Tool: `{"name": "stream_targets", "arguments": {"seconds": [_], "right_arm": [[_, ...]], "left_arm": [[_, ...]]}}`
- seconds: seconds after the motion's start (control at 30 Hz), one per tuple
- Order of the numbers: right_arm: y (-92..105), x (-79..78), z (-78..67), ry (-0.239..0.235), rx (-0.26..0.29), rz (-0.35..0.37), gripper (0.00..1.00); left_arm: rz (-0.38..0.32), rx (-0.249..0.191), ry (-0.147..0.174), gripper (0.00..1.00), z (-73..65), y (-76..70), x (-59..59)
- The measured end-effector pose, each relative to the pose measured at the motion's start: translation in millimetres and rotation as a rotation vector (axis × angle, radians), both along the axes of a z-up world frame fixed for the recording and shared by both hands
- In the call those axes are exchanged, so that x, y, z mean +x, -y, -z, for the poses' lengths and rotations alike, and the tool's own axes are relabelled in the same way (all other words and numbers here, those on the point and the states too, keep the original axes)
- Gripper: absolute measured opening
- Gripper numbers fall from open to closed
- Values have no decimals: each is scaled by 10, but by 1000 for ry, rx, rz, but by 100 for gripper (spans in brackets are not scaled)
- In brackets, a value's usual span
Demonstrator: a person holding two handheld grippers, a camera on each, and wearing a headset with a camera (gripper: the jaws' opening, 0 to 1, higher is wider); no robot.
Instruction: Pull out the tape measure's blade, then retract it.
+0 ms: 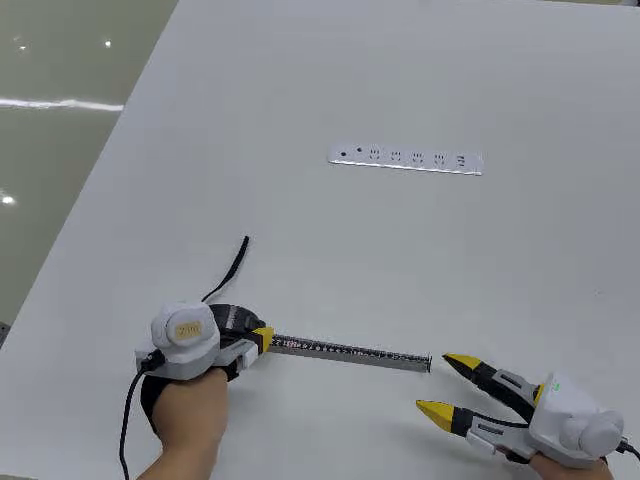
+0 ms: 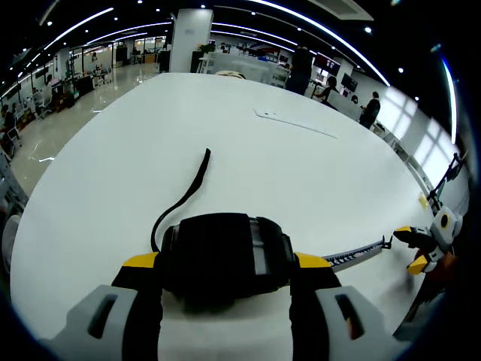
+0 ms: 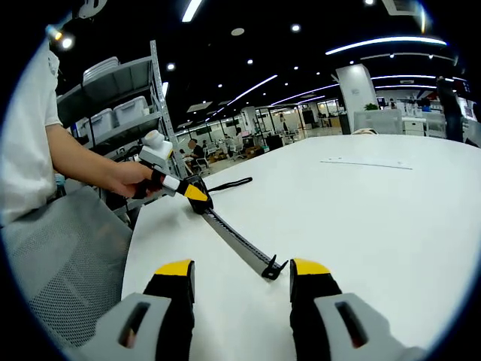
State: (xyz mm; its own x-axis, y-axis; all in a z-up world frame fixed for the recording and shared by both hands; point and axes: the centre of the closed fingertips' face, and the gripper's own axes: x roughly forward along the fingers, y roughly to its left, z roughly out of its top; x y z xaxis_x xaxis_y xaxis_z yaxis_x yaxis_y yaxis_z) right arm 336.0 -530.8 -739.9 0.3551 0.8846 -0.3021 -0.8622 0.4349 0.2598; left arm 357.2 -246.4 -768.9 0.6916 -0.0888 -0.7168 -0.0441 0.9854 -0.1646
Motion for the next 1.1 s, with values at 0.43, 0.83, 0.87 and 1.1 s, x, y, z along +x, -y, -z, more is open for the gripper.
{"name": "stream_targets", "arguments": {"seconds": [0.43,0.83,0.87,1.1], "right_arm": [[-64,89,65,-15,-1,-41,47],[-98,151,150,-53,5,-53,43],[-100,155,152,-54,4,-50,43],[-96,174,208,-65,-12,-51,40]], "left_arm": [[-3,4,3,67,-3,-3,3],[-2,6,3,67,-6,3,-1],[-3,6,3,67,-7,3,-1],[-1,9,1,67,-7,5,-2]]}}
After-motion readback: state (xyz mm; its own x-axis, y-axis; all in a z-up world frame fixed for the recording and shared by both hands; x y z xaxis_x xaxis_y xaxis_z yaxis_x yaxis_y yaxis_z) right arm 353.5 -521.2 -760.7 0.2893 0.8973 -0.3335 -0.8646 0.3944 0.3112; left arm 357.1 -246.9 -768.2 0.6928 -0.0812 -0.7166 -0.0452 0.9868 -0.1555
